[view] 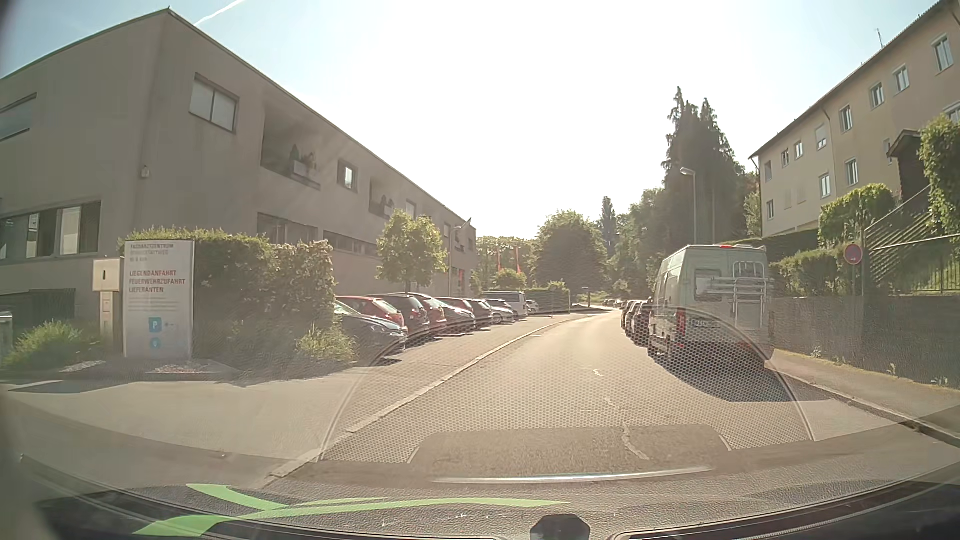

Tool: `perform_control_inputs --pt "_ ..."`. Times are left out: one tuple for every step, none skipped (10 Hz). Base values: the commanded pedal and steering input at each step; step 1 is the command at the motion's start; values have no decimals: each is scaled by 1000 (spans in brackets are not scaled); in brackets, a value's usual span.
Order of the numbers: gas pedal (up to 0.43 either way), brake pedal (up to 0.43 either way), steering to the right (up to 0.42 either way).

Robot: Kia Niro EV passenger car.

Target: Follow the waypoints while adhering to traffic rules and regulations

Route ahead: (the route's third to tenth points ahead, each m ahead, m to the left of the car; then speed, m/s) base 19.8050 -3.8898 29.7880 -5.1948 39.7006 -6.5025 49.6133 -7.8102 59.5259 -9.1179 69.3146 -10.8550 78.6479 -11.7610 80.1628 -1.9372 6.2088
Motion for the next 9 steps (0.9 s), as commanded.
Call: perform_control_inputs --pt "67 0 16" --pt "67 0 20" --pt "67 0 25" --pt "67 0 29" --pt "67 0 30" --pt "67 0 30" --pt "67 0 31" --pt "59 0 31" --pt "47 0 31"
